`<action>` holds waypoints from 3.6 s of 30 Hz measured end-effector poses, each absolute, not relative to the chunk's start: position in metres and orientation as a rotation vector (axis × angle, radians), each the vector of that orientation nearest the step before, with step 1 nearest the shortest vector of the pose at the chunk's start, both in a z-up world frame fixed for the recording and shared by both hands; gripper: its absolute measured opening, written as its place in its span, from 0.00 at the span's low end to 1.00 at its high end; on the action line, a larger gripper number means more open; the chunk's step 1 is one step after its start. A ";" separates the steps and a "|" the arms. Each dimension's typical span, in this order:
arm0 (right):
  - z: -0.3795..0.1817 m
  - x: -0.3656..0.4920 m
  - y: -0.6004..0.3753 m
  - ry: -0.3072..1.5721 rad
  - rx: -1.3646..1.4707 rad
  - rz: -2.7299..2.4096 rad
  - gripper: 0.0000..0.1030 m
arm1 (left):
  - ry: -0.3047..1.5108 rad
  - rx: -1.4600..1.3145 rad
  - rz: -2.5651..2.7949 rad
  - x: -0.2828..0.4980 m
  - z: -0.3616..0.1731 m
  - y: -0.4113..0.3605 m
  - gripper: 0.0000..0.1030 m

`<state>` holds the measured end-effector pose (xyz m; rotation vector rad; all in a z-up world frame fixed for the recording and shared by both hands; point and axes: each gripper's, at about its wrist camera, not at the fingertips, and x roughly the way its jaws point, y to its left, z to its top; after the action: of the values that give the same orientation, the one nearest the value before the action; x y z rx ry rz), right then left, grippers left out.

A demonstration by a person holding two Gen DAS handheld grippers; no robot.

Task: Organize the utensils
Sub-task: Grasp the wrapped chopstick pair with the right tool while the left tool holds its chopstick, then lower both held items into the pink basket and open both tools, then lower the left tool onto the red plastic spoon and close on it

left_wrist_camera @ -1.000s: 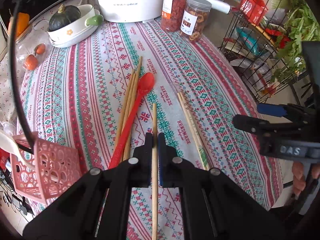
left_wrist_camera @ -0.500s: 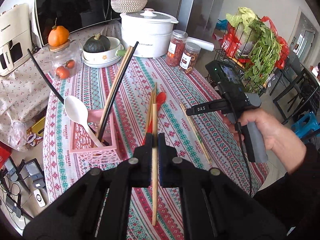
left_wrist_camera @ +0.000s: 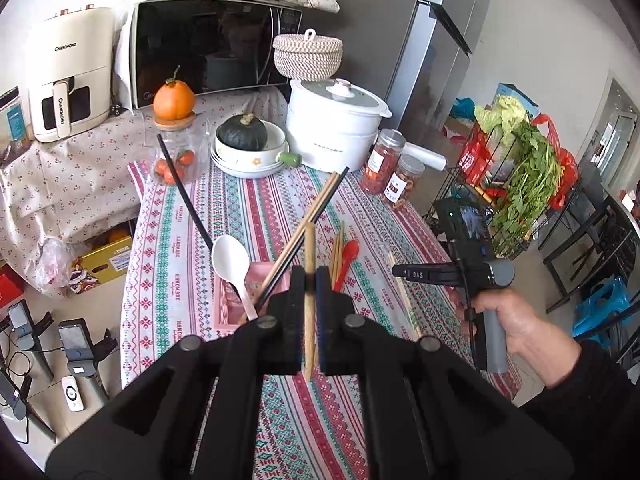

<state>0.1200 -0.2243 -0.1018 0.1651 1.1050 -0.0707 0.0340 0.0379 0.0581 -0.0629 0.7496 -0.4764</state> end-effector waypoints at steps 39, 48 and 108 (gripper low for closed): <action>0.065 0.015 -0.142 0.511 0.151 0.252 0.05 | 0.654 -0.102 -0.328 0.082 0.052 0.076 0.06; 0.071 0.020 -0.122 0.438 0.194 0.307 0.05 | 0.625 -0.091 -0.314 0.076 0.055 0.078 0.44; -0.024 0.015 -0.300 0.945 0.210 -0.082 0.82 | 1.064 0.227 -0.550 0.033 -0.024 -0.089 0.84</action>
<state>0.0155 -0.3001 -0.0235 0.2098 0.9449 -0.0822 0.0332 -0.0893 -0.0243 0.2274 1.0637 -0.5498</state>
